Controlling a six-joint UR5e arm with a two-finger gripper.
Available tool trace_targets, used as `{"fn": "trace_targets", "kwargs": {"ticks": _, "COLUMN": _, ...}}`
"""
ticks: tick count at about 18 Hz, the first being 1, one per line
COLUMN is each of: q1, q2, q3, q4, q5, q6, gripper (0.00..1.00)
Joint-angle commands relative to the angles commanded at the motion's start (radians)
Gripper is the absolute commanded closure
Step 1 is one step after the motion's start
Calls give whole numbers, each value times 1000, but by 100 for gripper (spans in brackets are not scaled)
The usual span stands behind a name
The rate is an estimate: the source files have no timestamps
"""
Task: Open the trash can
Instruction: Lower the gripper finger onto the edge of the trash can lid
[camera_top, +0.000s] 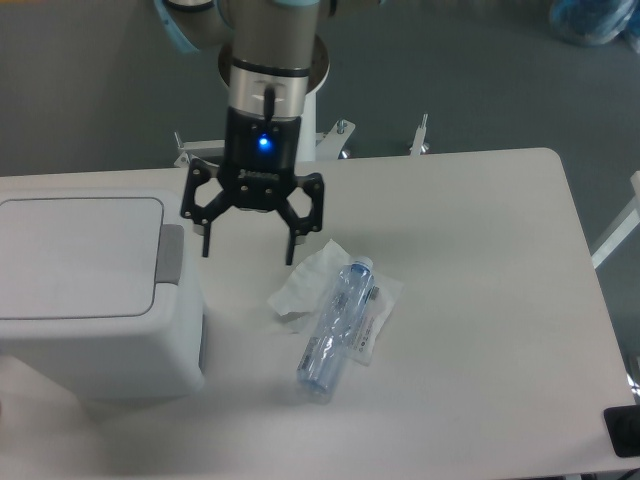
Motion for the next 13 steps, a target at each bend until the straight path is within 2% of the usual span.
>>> {"fn": "trace_targets", "kwargs": {"ticks": 13, "q1": -28, "q2": -8, "q3": -12, "q4": 3, "q5": 3, "q6": 3, "gripper": 0}}
